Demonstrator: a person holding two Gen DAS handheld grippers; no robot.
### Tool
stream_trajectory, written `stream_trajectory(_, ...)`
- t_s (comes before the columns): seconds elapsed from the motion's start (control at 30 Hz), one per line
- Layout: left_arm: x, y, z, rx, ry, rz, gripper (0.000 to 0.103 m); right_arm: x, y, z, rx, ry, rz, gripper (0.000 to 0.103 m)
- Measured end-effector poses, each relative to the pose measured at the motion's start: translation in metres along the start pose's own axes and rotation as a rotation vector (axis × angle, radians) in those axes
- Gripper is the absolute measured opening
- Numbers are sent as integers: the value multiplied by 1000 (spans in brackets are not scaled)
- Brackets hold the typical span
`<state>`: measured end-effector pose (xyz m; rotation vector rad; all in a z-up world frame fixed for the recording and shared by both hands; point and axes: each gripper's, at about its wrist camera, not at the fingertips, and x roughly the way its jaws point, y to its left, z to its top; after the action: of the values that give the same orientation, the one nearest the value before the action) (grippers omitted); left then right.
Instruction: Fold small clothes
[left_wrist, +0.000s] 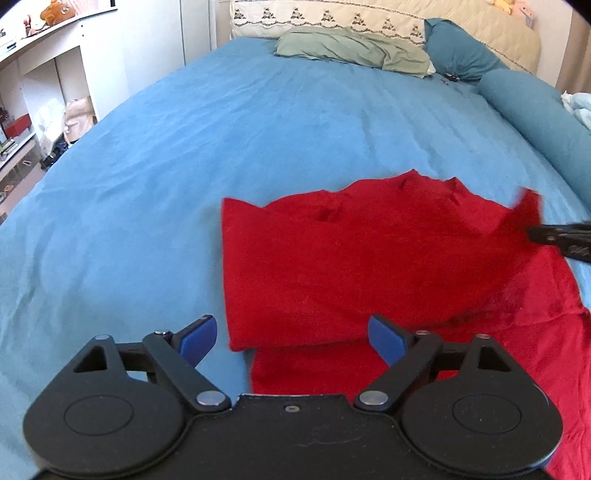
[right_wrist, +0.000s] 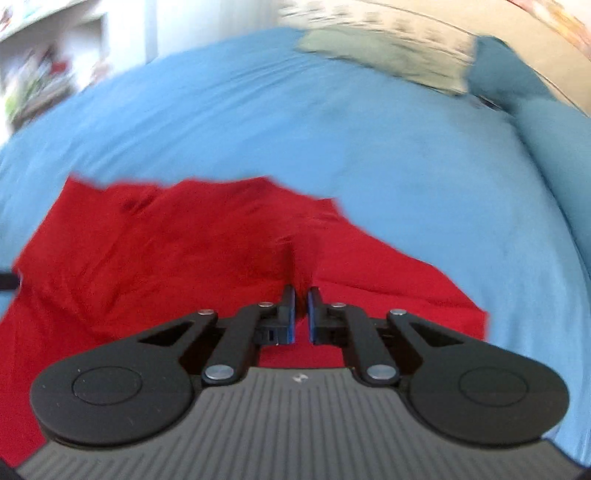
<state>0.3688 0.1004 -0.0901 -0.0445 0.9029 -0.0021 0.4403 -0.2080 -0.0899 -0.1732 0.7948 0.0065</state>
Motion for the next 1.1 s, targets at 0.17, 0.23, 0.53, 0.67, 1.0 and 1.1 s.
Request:
stream_trajectory(0.17,18,-5,-2,11,15,5,92,2,-59,-36,254,33,-60,22)
stream_trajectory(0.23,24,-7,-5,16,24,8,92,9,-79,-56,360,56,-33,28)
stream_trajectory(0.53,37,-13,-18,55,79,42,92,2,-94,-86,583,43,45,99)
stream_trajectory(0.67,38,-13,-18,43,86,45,92,16,-91,-72,573,53,-37,97)
stream_trajectory(1.0,44,-13,-13,26,92,62,92,12,-105,-88,668,88,-84,48)
stream_trajectory(1.1,47,-14,-14,54,94,92,92,13,-107,-89,668,88,-74,43)
